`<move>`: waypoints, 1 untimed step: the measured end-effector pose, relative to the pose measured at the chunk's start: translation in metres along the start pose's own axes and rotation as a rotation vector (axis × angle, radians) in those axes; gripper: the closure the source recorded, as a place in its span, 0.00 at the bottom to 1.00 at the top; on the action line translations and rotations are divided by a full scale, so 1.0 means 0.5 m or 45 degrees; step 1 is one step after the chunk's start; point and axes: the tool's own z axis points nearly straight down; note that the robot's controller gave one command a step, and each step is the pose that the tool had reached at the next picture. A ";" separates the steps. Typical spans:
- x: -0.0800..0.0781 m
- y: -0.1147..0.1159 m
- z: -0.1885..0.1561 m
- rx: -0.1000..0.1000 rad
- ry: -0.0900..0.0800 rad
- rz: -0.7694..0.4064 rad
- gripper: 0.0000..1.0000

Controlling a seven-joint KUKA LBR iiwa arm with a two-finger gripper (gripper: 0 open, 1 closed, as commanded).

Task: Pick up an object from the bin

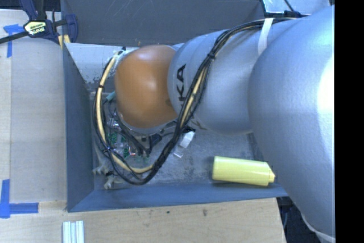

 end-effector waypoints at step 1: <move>-0.083 -0.051 0.128 -0.002 -0.004 0.388 0.00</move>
Offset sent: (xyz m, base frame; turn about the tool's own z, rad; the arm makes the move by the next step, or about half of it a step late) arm 0.0671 -0.0052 -0.0760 0.3159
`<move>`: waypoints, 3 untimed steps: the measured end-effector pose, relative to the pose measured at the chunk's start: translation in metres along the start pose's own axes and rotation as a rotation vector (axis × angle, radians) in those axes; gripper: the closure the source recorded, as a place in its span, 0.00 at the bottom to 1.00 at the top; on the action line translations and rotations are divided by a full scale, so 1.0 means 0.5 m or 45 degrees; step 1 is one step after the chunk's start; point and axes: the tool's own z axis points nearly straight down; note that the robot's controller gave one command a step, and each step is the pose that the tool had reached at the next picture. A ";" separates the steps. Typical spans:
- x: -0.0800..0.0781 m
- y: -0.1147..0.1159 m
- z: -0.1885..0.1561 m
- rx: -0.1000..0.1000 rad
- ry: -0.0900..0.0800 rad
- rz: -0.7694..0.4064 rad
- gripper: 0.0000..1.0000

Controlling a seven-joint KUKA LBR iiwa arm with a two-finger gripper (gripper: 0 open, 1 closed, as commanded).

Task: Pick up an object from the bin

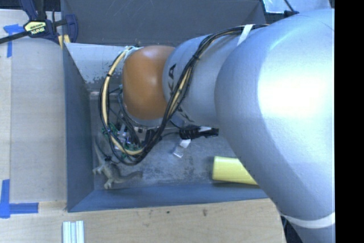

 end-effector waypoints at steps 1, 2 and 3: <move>-0.039 0.057 0.024 0.001 0.001 0.012 0.00; 0.013 -0.078 0.023 0.002 0.003 0.168 0.00; 0.029 -0.057 0.024 0.005 0.000 0.399 0.00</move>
Offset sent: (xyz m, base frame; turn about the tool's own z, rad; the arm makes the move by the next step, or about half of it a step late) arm -0.0242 -0.0438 -0.0121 0.1528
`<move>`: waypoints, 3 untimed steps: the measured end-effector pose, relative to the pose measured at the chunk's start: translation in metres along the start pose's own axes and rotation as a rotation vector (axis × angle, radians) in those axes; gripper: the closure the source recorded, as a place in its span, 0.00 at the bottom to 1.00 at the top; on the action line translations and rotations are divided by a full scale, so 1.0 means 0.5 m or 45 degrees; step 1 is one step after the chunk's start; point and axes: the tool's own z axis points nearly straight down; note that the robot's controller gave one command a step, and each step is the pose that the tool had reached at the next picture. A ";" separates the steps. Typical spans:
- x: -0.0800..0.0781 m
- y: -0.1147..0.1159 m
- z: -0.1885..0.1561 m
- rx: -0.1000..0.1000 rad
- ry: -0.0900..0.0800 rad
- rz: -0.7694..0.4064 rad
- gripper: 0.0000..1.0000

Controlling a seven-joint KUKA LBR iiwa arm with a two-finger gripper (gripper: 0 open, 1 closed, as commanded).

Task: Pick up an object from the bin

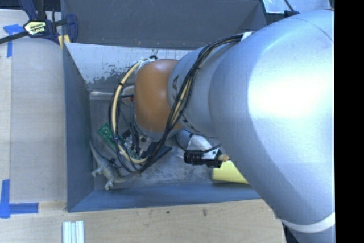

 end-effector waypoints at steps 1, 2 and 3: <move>-0.056 -0.001 -0.002 -0.003 0.001 0.476 1.00; -0.056 -0.001 -0.002 -0.003 0.000 0.476 1.00; -0.055 -0.002 -0.007 -0.001 0.002 0.477 1.00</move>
Offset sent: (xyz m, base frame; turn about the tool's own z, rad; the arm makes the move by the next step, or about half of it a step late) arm 0.0000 0.0000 0.0000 0.0000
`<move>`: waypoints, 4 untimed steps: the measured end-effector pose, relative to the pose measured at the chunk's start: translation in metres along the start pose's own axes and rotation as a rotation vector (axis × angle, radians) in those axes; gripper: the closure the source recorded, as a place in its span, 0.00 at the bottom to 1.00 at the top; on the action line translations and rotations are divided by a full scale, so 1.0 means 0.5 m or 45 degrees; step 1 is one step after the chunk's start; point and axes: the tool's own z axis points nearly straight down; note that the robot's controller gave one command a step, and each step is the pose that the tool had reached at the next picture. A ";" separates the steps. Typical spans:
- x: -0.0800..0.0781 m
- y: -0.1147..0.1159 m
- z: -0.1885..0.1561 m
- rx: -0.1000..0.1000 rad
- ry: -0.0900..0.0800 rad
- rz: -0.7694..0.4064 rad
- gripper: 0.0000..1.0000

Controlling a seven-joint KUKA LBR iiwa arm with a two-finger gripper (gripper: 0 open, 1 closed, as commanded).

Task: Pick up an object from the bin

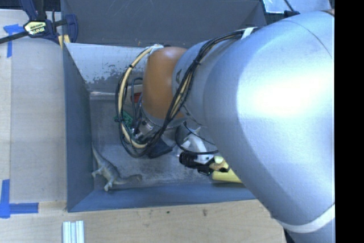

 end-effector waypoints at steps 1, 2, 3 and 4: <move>0.001 -0.004 -0.020 0.010 0.003 -0.002 1.00; 0.000 -0.004 -0.064 0.010 0.003 -0.002 1.00; -0.001 -0.001 -0.094 0.002 0.001 -0.003 1.00; -0.001 -0.004 -0.122 0.007 0.002 -0.004 1.00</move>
Offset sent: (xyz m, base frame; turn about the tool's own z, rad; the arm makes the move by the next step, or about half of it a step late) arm -0.0001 -0.0001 0.0433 0.0000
